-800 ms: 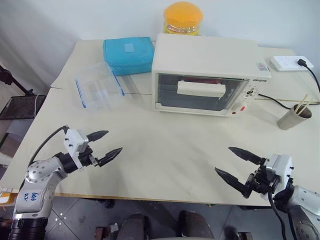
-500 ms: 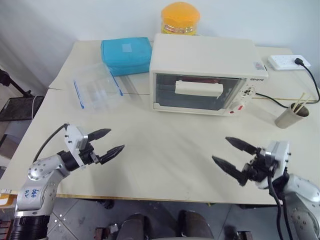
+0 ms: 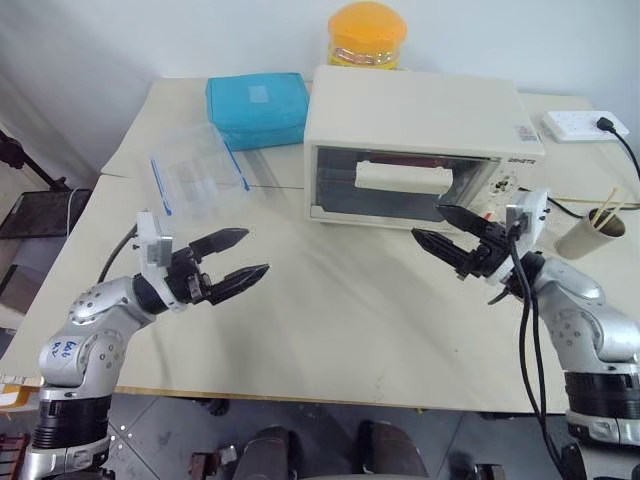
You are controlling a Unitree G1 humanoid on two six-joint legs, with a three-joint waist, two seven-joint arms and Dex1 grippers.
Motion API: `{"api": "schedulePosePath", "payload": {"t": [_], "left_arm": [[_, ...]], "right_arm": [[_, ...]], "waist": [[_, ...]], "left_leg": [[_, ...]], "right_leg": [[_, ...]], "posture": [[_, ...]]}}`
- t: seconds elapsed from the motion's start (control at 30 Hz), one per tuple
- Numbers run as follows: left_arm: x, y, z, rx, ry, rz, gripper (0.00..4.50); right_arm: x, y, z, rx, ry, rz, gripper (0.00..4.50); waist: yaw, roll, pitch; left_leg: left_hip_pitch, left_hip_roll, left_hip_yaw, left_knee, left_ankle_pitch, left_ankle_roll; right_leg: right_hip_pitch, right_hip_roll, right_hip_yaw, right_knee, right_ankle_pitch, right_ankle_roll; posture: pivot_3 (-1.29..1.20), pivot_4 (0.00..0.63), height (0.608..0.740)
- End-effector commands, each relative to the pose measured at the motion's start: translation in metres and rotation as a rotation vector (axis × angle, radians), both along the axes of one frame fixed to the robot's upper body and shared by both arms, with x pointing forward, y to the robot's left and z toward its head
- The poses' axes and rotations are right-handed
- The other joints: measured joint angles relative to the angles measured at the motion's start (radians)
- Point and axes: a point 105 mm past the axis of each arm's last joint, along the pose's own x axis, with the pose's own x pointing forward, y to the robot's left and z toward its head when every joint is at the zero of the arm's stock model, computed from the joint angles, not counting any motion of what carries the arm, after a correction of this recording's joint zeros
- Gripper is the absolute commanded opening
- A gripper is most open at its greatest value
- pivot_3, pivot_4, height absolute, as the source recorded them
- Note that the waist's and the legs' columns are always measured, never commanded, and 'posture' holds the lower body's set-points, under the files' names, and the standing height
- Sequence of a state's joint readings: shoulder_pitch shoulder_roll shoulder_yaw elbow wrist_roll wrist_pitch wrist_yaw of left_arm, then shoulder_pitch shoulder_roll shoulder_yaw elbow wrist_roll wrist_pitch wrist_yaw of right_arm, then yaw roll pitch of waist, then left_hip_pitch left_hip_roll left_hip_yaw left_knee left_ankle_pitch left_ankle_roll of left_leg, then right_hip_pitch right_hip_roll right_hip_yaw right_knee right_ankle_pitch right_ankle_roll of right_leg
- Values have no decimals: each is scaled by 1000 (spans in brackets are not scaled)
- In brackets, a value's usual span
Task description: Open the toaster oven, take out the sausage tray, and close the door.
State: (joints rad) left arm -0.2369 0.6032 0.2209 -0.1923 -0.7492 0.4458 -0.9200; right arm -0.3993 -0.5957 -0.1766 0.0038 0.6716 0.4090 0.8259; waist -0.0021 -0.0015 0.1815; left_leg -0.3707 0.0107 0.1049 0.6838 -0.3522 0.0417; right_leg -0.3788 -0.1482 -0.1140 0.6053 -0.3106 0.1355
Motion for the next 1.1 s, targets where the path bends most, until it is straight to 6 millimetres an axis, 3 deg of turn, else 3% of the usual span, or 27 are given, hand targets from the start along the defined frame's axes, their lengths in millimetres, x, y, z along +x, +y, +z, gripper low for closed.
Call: {"api": "schedulePosePath", "payload": {"t": [0.03, 0.23, 0.5, 0.67, 0.87, 0.97, 1.1], "left_arm": [[-5, -8, 7, 5, -40, -37, 4500], [-9, -10, 1, 0, -10, -41, 4500], [-7, -11, 1, -40, 15, -26, 4500], [-2, -10, 2, -49, 19, -22, 4500], [20, -11, 17, -101, -12, 4, 4500], [36, -14, 28, -120, -53, 13, 3985], [61, -29, 41, -139, -100, 17, 2800]], "right_arm": [[7, 2, 17, 4, -92, 9, 4476], [13, 6, 29, 12, -158, 30, 4476], [-17, 23, 36, -26, -223, 217, 4476], [-31, 27, 32, -78, -244, 251, 4476], [-50, 32, 5, -241, -243, 324, 4476], [-53, 32, -3, -271, -247, 327, 4500], [-52, 32, -7, -278, -257, 317, 4500]], "waist": [[-1, 0, 0], [-2, 0, 0], [1, 0, 0], [-1, 0, 0], [1, 0, 0], [2, 0, 0], [3, 0, 0]], "left_leg": [[0, 0, 0, 0, 0, 0], [0, 1, 0, 0, 0, 0], [0, 1, -1, 0, 0, 0], [0, 1, -1, 0, 0, 0], [0, 1, 0, 0, 0, 0], [0, 1, 0, 0, 1, 0], [0, 1, 0, 0, 1, -1]], "right_leg": [[0, 0, 0, 0, 0, 0], [0, 1, 0, 0, 0, 0], [0, 1, 0, 0, 0, 0], [0, 1, -1, 0, 0, 0], [0, 1, -1, 0, 0, 0], [0, 1, -1, 0, 0, 0], [0, 1, -3, 0, 0, 0]], "posture": [[0, 150, 740], [0, 150, 740], [0, 150, 740], [0, 150, 740], [0, 150, 740], [0, 150, 740], [0, 150, 740]]}}
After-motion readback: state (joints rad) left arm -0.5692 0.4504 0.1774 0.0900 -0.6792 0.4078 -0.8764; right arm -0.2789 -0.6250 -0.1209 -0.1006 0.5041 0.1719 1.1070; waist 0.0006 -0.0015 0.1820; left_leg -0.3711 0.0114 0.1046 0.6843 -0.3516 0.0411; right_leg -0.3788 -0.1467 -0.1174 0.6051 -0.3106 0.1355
